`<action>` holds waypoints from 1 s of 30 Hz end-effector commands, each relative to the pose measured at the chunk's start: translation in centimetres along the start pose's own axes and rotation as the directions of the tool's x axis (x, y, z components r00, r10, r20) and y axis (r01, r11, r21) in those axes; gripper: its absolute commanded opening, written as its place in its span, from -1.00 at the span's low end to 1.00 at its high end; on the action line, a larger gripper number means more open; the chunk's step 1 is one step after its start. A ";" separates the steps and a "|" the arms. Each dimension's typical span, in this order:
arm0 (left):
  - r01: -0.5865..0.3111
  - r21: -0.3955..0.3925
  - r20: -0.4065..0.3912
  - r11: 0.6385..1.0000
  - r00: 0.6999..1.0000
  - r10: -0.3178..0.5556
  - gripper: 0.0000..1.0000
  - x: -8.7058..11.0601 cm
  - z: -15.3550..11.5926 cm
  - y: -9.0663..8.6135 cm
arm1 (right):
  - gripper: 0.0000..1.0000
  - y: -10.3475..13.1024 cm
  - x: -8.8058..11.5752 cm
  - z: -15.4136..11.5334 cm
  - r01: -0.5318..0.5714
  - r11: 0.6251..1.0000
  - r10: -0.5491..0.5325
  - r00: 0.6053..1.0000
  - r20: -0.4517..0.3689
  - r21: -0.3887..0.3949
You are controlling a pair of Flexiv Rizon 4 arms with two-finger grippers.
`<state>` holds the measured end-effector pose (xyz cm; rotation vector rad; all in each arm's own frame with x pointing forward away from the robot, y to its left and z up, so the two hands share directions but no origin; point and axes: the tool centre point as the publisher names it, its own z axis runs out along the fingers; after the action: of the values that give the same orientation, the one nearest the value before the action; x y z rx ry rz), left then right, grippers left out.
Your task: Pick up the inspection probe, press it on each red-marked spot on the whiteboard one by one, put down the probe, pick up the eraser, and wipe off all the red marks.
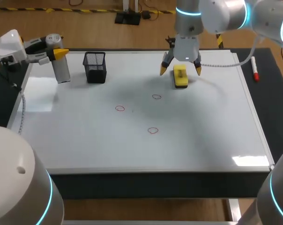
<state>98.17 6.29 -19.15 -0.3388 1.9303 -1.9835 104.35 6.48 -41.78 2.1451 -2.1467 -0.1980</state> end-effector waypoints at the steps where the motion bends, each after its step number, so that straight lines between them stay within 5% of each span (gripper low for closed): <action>1: -0.001 0.000 0.002 1.000 1.000 0.001 -1.00 0.0 0.0 -0.1 | 1.00 -0.3 0.1 0.1 0.005 1.000 -0.005 1.000 -0.005 -0.009; 2: -0.001 0.000 0.002 1.000 1.000 0.001 -1.00 0.0 0.0 -0.1 | 0.67 -0.2 0.1 0.1 0.006 1.000 -0.006 1.000 -0.004 -0.012; 3: -0.001 0.000 0.002 1.000 1.000 0.001 -1.00 0.0 0.0 -0.1 | 0.01 -0.1 0.1 0.2 0.007 1.000 -0.007 1.000 -0.005 -0.013; 5: -0.001 0.000 0.002 1.000 1.000 0.001 -1.00 0.0 0.0 -0.1 | -0.49 0.0 0.2 0.2 0.007 1.000 -0.007 1.000 -0.006 -0.015; 6: -0.001 0.000 0.002 1.000 1.000 0.001 -1.00 0.0 0.0 -0.1 | -1.00 0.0 0.3 0.2 0.006 1.000 -0.006 1.000 -0.005 -0.015; 20: -0.001 0.000 0.002 1.000 1.000 0.001 -1.00 0.0 0.0 -0.1 | -1.00 1.3 1.6 -1.9 -0.037 0.999 0.038 0.999 -0.034 0.031; 30: -0.001 0.000 0.002 1.000 1.000 0.001 -1.00 0.0 0.0 -0.1 | -1.00 2.6 6.5 -3.2 -0.152 0.988 0.151 0.988 0.007 0.034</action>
<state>98.17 6.30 -19.15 -0.3389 1.9303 -1.9836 103.36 1.77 -39.21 1.9743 -2.2916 -0.1504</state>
